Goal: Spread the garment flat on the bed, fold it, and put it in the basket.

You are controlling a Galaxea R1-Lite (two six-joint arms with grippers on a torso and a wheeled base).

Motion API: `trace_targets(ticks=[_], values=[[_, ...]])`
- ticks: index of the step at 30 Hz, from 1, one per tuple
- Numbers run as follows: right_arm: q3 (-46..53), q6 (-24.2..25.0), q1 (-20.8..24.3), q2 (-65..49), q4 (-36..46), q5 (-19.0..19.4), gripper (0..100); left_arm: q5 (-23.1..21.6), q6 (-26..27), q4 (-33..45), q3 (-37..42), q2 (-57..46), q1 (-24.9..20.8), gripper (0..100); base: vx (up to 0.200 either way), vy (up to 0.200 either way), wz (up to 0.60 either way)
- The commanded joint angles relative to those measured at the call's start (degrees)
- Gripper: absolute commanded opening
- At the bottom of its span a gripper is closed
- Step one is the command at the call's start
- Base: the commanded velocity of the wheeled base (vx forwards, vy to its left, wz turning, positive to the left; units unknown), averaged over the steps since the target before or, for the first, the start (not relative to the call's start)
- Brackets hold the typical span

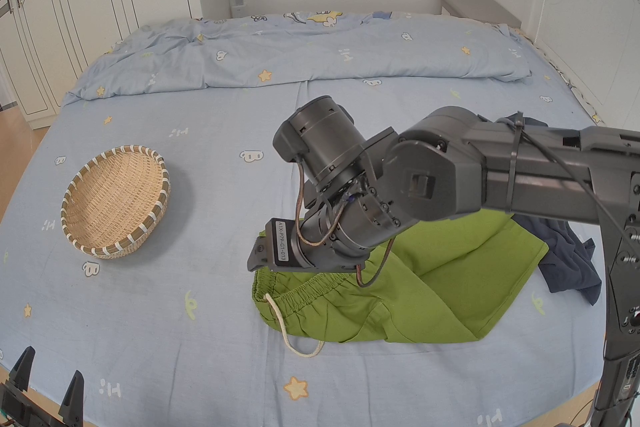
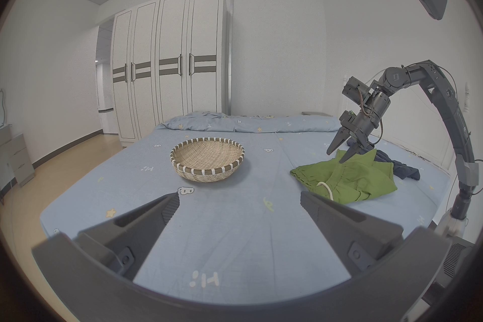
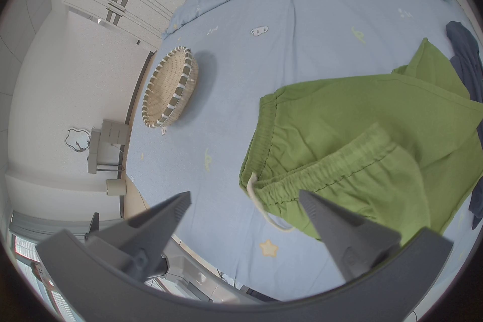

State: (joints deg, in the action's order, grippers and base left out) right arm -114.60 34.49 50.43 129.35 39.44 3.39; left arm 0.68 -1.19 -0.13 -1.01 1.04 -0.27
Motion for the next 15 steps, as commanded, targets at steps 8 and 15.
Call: trace_targets(ticks=[8,15], values=[[0.01,0.49,-4.2,-1.12,10.22,-0.14,100,-0.07,0.14,-0.04,1.01,-1.04,0.0,100,0.0,0.0,0.0],[0.01,-0.21,-16.68,-0.42,9.08,0.04,100,-0.07,0.14,0.05,1.01,-1.04,0.0,100,0.0,0.0,0.0]])
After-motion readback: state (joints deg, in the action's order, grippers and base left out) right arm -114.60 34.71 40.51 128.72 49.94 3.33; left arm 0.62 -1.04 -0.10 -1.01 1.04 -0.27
